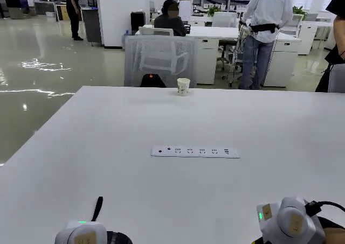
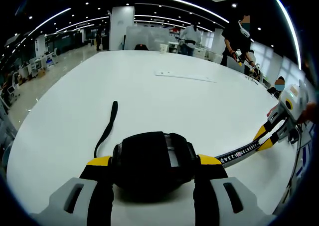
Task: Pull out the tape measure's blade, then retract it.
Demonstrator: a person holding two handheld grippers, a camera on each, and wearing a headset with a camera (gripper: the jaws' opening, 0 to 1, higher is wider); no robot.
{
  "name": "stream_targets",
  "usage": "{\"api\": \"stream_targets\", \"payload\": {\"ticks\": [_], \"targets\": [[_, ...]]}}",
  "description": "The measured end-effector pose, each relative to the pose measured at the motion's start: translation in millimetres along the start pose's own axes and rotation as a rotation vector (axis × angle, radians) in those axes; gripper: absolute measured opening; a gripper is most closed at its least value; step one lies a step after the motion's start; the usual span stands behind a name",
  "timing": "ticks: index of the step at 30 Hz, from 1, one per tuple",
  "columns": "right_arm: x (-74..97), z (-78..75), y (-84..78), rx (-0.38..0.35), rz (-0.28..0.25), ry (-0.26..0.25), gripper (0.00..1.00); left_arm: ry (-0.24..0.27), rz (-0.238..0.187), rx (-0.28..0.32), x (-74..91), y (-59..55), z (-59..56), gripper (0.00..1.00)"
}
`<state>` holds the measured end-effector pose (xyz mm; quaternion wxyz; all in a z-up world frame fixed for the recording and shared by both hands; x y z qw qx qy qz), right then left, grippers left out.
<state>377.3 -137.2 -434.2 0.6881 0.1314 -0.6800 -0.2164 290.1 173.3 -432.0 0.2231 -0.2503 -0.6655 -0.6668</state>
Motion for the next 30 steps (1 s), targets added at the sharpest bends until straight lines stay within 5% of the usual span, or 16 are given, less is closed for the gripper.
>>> {"api": "stream_targets", "payload": {"ticks": [30], "targets": [[-8.3, 3.5, 15.0, 0.006, -0.013, 0.008, 0.1, -0.013, 0.004, 0.018, 0.9, 0.0, 2.0, 0.6]]}}
Point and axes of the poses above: the centre of the closed fingertips' face, and the gripper's own axes: x roughly backward along the fingers, z roughly to its left, y roughly out of its top, the point moved 10 cm from there along x, roughly backward along the fingers, and after that the axes turned 7 degrees about -x, right-handed, at the moved point
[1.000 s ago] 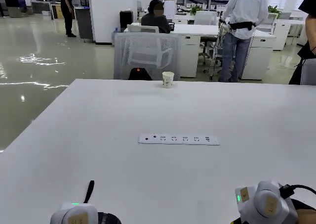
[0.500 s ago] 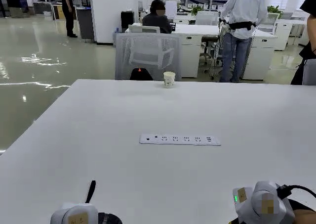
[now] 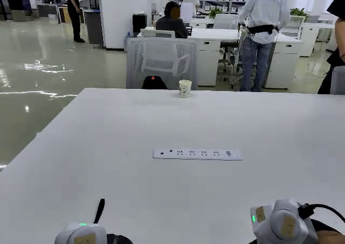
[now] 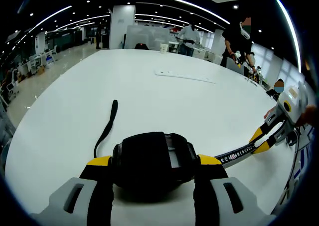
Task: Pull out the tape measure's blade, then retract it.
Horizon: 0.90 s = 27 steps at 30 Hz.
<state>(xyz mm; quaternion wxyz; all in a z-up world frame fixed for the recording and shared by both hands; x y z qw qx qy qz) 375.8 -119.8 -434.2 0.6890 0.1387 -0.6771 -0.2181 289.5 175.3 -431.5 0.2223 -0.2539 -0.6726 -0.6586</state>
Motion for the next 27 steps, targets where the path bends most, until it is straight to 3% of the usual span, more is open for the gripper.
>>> {"api": "stream_targets", "payload": {"ticks": [27], "targets": [[-14.4, 5.2, 22.5, 0.007, -0.023, 0.015, 0.1, -0.008, 0.004, 0.008, 0.7, 0.4, 1.1, 0.6]]}}
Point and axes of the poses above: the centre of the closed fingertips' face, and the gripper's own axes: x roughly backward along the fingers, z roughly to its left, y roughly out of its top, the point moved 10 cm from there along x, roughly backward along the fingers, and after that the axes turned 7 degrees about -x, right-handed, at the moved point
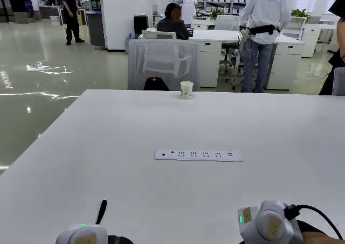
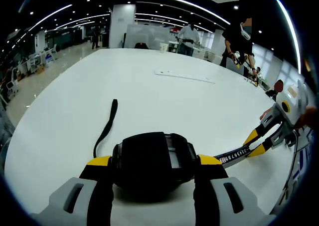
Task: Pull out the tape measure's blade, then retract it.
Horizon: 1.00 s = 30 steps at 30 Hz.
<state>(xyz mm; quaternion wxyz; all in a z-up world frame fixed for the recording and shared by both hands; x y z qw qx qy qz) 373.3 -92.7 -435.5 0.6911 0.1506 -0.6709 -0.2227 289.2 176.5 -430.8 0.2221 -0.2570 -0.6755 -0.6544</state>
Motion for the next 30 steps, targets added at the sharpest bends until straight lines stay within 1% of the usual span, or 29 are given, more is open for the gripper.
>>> {"api": "stream_targets", "payload": {"ticks": [30], "targets": [[-16.1, 5.3, 23.6, 0.01, -0.021, 0.019, 0.1, -0.007, 0.0, 0.003, 0.2, -0.2, 0.4, 0.6]]}}
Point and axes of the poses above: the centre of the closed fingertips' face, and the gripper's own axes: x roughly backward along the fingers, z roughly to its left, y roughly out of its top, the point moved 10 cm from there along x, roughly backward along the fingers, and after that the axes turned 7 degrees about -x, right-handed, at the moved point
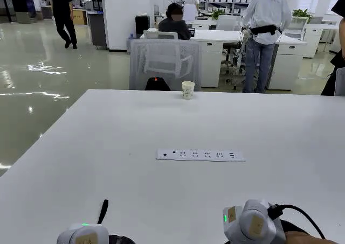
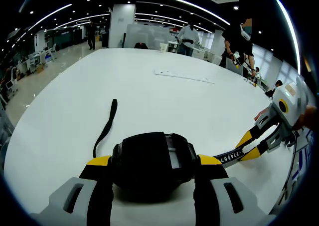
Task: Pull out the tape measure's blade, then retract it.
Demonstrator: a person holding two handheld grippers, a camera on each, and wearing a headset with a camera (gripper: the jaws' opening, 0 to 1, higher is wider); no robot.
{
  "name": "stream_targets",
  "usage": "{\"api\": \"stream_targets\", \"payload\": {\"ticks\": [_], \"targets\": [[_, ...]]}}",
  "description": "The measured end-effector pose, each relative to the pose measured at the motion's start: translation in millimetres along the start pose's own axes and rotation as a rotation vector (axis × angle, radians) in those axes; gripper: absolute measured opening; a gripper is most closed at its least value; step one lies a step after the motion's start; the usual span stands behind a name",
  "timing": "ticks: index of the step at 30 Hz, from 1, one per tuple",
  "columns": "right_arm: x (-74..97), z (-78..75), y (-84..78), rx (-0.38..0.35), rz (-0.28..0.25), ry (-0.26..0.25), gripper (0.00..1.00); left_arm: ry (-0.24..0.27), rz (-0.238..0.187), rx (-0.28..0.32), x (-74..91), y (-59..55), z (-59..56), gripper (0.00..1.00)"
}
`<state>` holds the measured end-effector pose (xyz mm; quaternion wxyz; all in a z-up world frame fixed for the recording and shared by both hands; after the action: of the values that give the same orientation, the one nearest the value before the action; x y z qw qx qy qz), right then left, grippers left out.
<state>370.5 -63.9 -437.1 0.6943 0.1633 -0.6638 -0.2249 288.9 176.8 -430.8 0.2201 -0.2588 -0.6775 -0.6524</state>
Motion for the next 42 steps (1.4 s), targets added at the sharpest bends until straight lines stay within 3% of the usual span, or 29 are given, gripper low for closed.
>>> {"api": "stream_targets", "payload": {"ticks": [42], "targets": [[-20.9, 6.7, 29.6, 0.012, -0.032, 0.01, 0.1, -0.01, 0.004, 0.009, -0.1, -0.1, 1.0, 0.61]]}}
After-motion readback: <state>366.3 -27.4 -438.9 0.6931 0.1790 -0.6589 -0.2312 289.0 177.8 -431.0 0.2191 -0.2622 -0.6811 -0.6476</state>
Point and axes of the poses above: the centre of the closed fingertips' face, and the gripper's own axes: x roughly backward along the fingers, z roughly to its left, y roughly out of its top, the point moved 10 cm from there along x, roughly backward along the fingers, and after that the axes turned 7 degrees about -x, right-handed, at the moved point
